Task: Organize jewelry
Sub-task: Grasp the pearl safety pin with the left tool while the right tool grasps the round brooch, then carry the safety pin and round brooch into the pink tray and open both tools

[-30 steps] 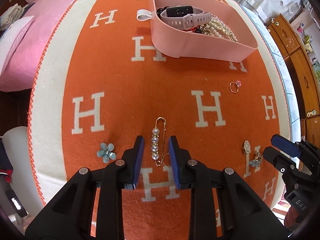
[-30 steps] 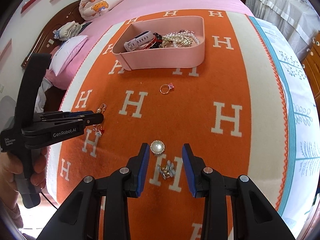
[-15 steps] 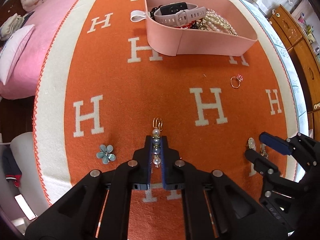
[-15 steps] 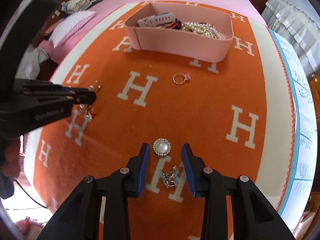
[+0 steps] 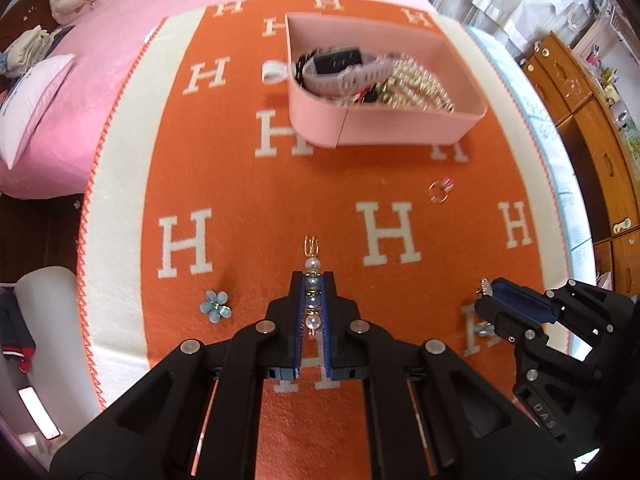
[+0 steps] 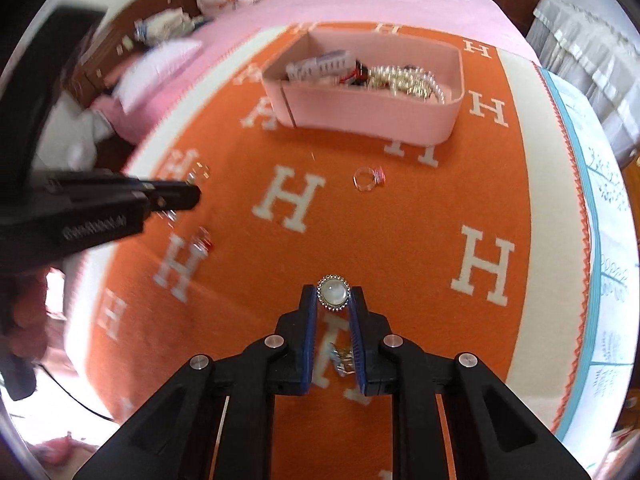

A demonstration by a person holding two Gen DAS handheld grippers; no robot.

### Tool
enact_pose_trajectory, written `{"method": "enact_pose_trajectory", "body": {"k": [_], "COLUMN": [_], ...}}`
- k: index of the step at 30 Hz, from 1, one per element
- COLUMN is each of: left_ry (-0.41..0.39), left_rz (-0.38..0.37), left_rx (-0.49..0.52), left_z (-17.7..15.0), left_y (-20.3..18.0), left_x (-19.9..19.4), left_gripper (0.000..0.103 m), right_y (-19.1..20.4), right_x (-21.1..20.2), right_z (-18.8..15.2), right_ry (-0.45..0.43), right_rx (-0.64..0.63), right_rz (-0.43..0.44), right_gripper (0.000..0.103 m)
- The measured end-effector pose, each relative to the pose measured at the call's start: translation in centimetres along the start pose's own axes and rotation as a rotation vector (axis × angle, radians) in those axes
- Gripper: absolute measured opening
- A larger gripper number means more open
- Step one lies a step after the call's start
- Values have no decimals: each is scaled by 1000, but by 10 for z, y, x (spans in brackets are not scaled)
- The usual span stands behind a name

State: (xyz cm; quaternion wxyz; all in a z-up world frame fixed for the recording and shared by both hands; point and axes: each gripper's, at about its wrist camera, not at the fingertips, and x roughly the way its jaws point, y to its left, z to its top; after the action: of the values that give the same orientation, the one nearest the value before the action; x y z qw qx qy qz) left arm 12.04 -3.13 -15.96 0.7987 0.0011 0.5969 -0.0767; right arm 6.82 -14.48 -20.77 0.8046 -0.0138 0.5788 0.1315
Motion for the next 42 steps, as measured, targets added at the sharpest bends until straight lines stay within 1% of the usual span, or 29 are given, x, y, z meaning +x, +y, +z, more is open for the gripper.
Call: {"method": "enact_pose_trajectory", "body": {"k": [6,11,15,18,22,24,28,31,34,36,37,38,39,40,41,42], "left_ry": [-60,-110,-158,-182,-192,-180,-139,-113,-101,-96,-89,-80,-73,-73,-75,-78], "left_rz": [-21,-31,-49,-65,-94,-120,-149,-152,-136,-124,-122,-120,-121,-118,-104,-97], "left_rx": [8,28,52,67,88,98,125,155,176,177,178,178,176,173,166,158], "left_z": [19,41,70,96,126,140,155,159,158,158,158,158,158,157,157,156], "left_y": [-9,-13,-20,-28,-41,-50,-65,-74,-79,-77,-76,-75,-72,-69,-65,-61], "left_x": [-31,-56,-73,-77,-75,-68,-47,-30,-16,-9,-6,-4,-2,0,0,-1], "left_gripper": [5,5,5,5,5,5,5,5,5,6,6,8,16,26,32,41], "right_y": [-8,-12,-17,-24,-41,-50,-67,-77,-81,-83,-85,-85,-86,-85,-84,-84], "right_x": [-37,-65,-84,-93,-96,-94,-82,-65,-44,-32,-26,-21,-18,-15,-14,-14], "right_z": [20,45,73,97,131,146,169,177,180,180,180,179,178,177,176,175], "right_ry": [-92,-163,-211,-241,-266,-271,-257,-225,-191,-161,-144,-139,-138,-138,-139,-141], "right_rx": [51,66,69,85,124,142,179,195,197,202,211,217,220,217,216,216], "right_rz": [78,93,81,64,36,27,16,15,13,32,48,52,46,34,26,24], "right_gripper": [15,15,15,15,15,15,15,15,15,16,19,22,23,27,28,28]}}
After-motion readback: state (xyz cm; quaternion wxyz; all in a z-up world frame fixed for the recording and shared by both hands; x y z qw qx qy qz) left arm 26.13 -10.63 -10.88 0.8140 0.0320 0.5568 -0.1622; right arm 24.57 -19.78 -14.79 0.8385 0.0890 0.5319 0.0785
